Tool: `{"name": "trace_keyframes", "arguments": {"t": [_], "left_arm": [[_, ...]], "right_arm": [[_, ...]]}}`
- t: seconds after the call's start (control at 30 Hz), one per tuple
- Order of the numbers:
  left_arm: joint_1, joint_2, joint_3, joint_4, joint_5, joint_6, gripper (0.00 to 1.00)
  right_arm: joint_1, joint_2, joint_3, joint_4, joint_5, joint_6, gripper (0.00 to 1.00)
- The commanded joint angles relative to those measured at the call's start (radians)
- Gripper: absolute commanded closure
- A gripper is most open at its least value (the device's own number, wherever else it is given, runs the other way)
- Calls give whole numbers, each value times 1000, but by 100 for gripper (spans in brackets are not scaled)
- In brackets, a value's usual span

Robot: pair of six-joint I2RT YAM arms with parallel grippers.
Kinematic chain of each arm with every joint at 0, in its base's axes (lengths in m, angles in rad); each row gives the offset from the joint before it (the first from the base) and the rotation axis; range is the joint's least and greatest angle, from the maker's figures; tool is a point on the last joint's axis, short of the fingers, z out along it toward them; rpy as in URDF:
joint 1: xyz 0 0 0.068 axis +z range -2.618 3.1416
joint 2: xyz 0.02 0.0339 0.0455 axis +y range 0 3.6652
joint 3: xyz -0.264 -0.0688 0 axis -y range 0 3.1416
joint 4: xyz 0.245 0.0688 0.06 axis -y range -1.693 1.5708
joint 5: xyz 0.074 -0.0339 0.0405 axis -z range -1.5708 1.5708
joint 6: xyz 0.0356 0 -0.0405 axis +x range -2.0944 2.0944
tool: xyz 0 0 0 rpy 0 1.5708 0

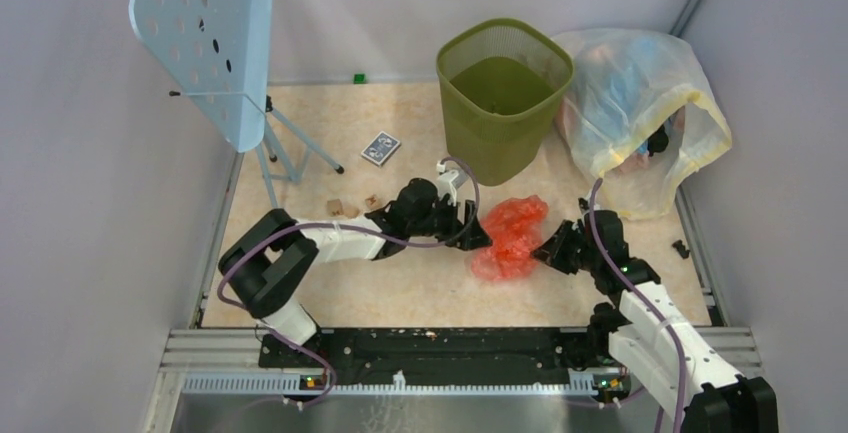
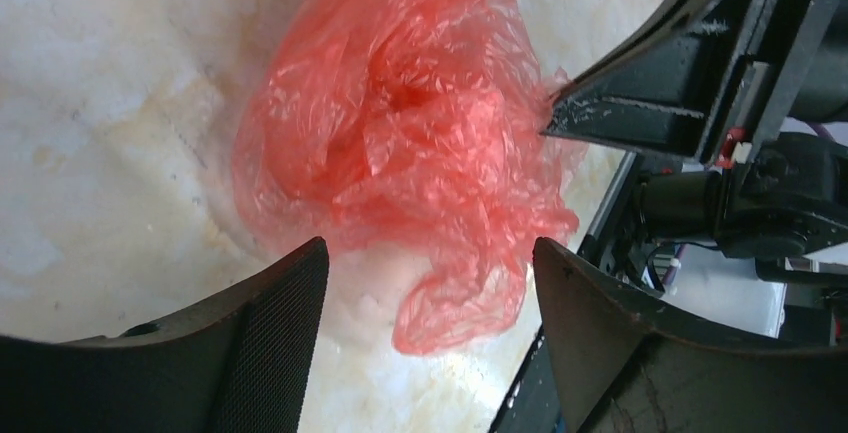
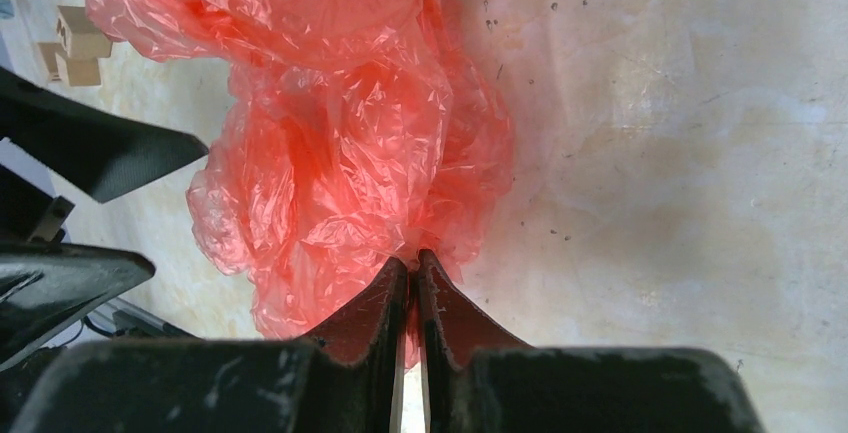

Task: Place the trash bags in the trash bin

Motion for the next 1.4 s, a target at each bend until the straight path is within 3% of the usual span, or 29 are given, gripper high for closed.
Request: {"name": "trace_keyframes", "arguments": {"t": [0.0,0.1,0.17,0.23,0.37,0.4,0.63,0.93,1.03,1.2,1.37], "left_arm": [[-6,76,68,37,28,-4,21],[-17,116,71,51,38,-17,21],[-18,134,47,99,59,-35,27],[-18,139,16,160,90,-53,45],[-14,90,-33,176,83,-40,97],[-11,67,-43,137,47,-28,100],[56,-146,-158,-179,-296,24,100],[117,-318,-193,-378,-485,7,100],[116,-376,-156,-440,-471,49,100],[117,-435,-5,-568,-314,118,98],[118,-472,37,-617,-338,140,96]], "right_arm": [[9,-9,3,21,-7,-11,92],[9,-14,4,28,-10,-12,92],[9,-12,6,32,-8,-16,93],[9,-7,10,29,-3,-23,92],[9,-13,16,12,28,-17,92],[9,-20,20,4,42,-13,93],[9,-83,25,-17,117,7,92],[9,-131,72,-75,301,63,91],[9,-149,117,-15,199,25,91],[9,-56,284,47,-56,-36,96],[9,63,380,37,-329,-233,61]]}}
